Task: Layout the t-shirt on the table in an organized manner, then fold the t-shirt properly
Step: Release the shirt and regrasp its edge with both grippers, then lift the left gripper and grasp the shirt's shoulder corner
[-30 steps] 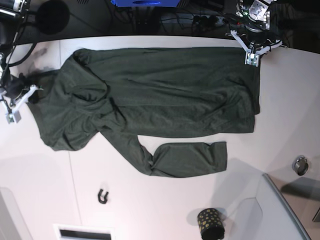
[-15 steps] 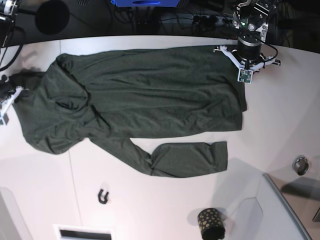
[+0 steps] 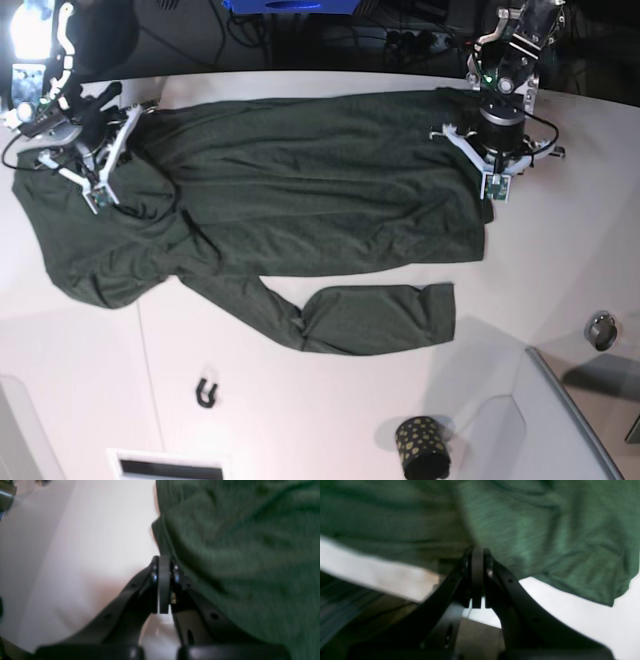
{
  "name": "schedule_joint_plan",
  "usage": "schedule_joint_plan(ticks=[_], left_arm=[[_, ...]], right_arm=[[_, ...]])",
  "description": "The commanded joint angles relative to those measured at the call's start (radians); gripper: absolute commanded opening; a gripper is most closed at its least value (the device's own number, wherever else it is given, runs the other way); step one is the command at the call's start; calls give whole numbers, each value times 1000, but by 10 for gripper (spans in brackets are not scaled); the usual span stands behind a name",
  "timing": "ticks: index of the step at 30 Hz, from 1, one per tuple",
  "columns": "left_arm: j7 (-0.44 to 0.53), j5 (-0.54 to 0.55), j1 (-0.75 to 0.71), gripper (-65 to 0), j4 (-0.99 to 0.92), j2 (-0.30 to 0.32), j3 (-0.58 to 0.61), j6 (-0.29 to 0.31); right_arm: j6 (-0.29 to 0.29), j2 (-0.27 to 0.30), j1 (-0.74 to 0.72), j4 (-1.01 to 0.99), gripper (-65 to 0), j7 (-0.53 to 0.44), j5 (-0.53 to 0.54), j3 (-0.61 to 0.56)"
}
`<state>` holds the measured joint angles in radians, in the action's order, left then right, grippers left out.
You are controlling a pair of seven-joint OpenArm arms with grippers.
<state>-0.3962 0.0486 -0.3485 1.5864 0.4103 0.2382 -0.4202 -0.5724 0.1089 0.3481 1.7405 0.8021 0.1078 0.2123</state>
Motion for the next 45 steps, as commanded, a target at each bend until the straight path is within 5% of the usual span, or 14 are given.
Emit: schedule_joint_plan(ticks=[1,16,33,39,45], left_arm=[[19,-16,25,-650,-1,8,-4,-12],[24,-17,271,-650,-349,-109,119,-12],[24,-17,366,-650,-380,-158,109,-13],[16,-6,305,-650,-191,-150,106,-13],[-19,-5,49,-650,67,-109,-90,2]], right_arm=[[-8,-7,3,0,-636,-13,16,-3],[-8,-25,-5,-182,-636,-19,16,5],[-8,104,58,-190,-636,-13,16,5],[-8,107,75,-20,-636,50,20,-3],[-8,79,76,43,-636,52,22,6]])
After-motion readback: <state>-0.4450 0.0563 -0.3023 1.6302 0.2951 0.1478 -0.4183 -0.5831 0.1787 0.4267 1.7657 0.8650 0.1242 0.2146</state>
